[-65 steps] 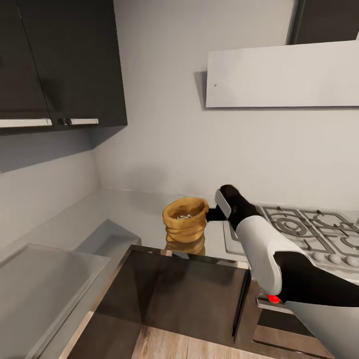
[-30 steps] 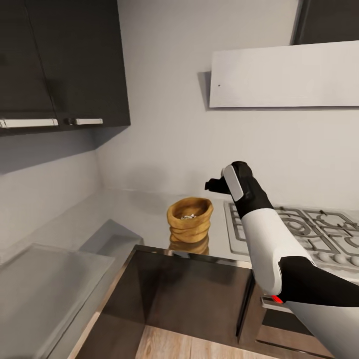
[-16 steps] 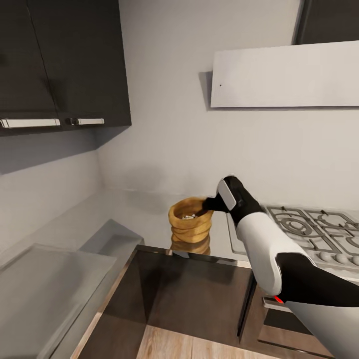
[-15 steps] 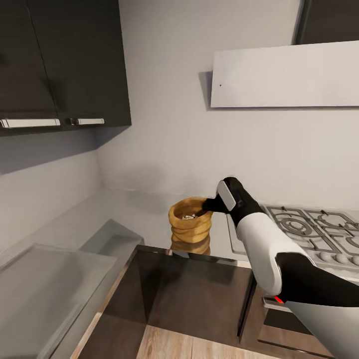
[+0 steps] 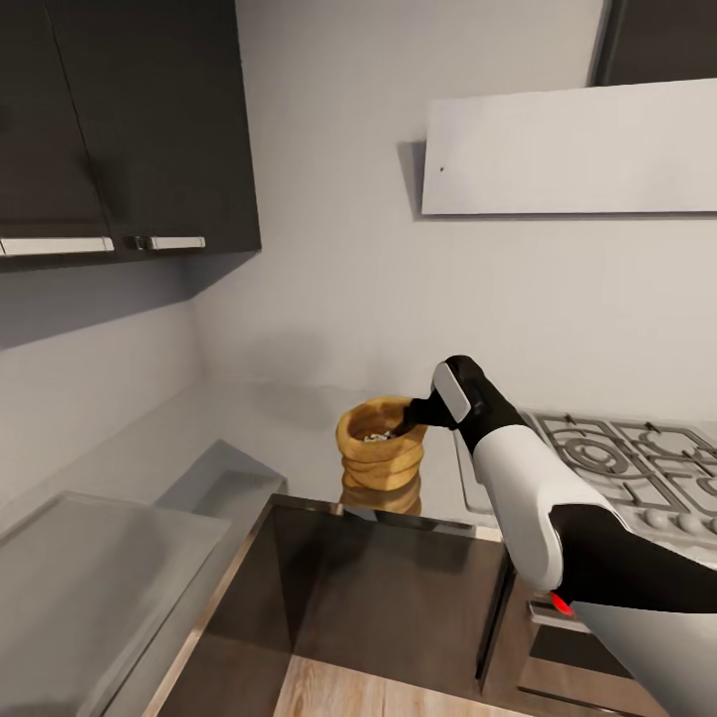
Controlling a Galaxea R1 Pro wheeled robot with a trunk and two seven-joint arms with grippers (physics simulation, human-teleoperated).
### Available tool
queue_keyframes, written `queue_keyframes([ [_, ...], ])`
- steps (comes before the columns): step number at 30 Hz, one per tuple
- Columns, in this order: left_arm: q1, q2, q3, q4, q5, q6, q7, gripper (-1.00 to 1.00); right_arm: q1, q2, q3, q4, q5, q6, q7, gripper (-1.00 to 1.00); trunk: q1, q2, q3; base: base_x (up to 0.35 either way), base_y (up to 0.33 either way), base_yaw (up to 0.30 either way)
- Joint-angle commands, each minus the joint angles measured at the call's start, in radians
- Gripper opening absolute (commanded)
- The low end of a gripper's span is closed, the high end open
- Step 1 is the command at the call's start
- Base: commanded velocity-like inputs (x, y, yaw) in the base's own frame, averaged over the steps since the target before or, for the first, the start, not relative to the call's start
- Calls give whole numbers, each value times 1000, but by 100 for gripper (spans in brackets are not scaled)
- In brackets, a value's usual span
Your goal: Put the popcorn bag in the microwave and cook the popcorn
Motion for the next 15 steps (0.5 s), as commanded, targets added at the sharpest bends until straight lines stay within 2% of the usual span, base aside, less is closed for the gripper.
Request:
queue_keyframes([
  [1,0,0,-1,-2,6,-1,3,100,-1,1,-5,-1,-10,1,-10,100,1,-1,-1,252,0,0],
  [5,0,0,-1,-2,6,-1,3,100,-1,1,-5,0,-12,1,-10,100,1,-1,-1,200,0,0],
  [7,0,0,-1,-2,6,-1,3,100,-1,1,-6,7,-13,1,-11,100,1,-1,-1,44,0,0],
  [12,0,0,-1,-2,6,-1,3,100,-1,1,-6,126,-10,1,-10,100,1,-1,-1,4,0,0],
  [15,0,0,-1,-2,6,-1,3,100,-1,1,-6,135,-6,1,-7,100,1,-1,-1,0,0,0],
])
